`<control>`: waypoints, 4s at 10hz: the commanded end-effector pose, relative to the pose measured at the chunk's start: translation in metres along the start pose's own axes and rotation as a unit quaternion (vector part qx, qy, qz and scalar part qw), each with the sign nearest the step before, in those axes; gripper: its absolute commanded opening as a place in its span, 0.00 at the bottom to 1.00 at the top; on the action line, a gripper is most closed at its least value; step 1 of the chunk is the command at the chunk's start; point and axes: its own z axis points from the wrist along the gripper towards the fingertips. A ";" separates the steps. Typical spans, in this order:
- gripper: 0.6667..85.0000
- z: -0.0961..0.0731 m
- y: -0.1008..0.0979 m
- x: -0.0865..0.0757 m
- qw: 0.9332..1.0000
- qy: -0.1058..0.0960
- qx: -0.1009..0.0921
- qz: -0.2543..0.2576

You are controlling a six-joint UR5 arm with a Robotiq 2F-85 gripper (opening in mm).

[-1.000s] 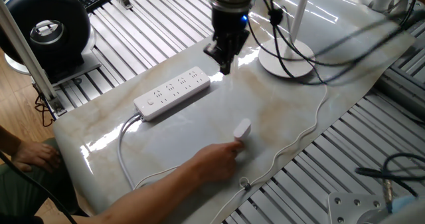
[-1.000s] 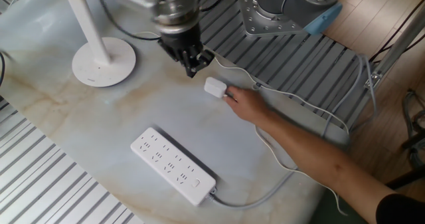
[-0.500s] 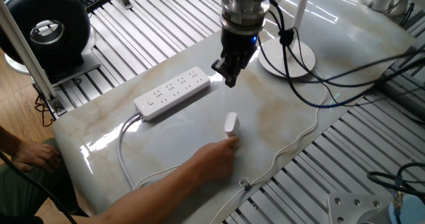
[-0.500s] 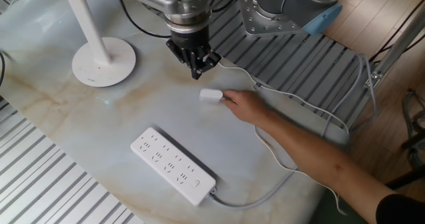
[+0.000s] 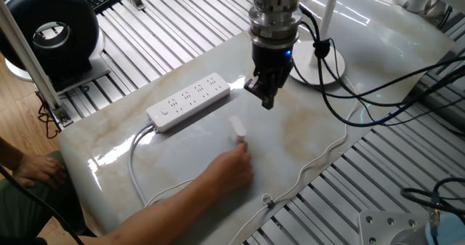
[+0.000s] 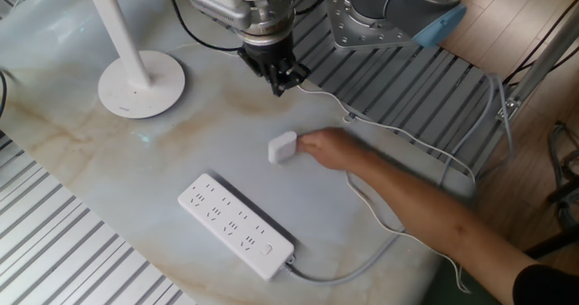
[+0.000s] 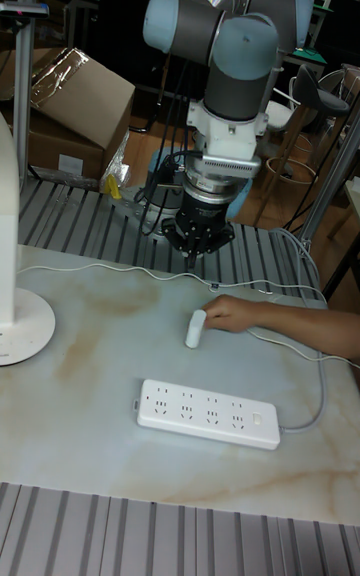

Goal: Plug in the power cord of the desk lamp, turn on the socket, and light up the desk lamp

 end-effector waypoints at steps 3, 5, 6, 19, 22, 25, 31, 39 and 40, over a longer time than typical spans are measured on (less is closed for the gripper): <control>0.00 0.063 0.018 -0.056 1.000 -0.019 -0.011 0.021; 0.00 0.070 0.027 -0.064 0.999 -0.024 -0.014 0.026; 0.00 0.068 0.028 -0.066 0.999 -0.023 -0.015 0.026; 0.58 0.055 0.034 -0.083 0.999 -0.021 -0.039 -0.018; 0.58 0.054 0.032 -0.084 0.999 -0.022 -0.036 -0.014; 0.57 0.056 0.028 -0.089 0.999 -0.025 -0.028 -0.001; 0.51 0.061 0.029 -0.094 0.998 -0.022 -0.033 0.049; 0.06 0.060 0.018 -0.097 0.995 -0.025 -0.002 0.094; 0.00 0.060 0.017 -0.098 0.995 -0.026 -0.001 0.094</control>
